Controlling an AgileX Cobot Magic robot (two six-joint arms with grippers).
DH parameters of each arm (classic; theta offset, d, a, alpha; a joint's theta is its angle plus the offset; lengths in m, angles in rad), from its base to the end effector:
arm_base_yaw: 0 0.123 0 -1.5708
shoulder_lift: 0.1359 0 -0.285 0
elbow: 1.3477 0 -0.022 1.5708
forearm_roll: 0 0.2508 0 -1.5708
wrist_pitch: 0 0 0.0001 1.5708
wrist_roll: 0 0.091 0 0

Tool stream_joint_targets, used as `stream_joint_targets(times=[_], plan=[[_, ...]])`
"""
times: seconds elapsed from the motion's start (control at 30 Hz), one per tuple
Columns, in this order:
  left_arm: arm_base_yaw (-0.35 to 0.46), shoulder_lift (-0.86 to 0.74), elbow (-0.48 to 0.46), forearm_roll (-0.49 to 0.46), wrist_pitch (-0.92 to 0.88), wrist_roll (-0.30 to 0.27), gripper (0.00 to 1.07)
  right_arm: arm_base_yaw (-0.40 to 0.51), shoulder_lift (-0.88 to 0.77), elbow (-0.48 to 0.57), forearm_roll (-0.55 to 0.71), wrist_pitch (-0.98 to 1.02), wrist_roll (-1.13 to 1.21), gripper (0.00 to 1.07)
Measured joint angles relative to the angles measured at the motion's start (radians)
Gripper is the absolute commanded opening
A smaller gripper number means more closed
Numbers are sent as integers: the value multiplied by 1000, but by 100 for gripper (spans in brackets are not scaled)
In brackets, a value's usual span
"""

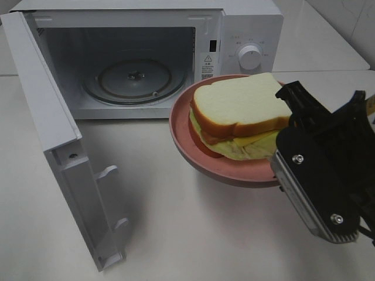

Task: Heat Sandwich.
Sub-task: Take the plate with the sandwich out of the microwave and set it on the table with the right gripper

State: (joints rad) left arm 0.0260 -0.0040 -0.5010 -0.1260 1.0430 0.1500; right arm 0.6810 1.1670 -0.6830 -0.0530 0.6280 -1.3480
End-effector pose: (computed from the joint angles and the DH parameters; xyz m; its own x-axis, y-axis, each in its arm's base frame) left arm -0.0049 -0.0100 0.2795 -0.4246 0.0747 -0.9023 0.1090 0.9936 0.0309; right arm 0.1662 0.1310 0.2434 0.4880 -0.8703 -0.0668 -0.7633 -0.3884 -0.5162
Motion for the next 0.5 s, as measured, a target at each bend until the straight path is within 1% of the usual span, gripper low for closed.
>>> stream_joint_targets(times=[0.17,0.5], plan=[[0,0,0,0,0,0,101,0,-59,36,-32,27,50,0],[0,0,0,0,0,0,101,0,-151,45,-109,122,185,1]])
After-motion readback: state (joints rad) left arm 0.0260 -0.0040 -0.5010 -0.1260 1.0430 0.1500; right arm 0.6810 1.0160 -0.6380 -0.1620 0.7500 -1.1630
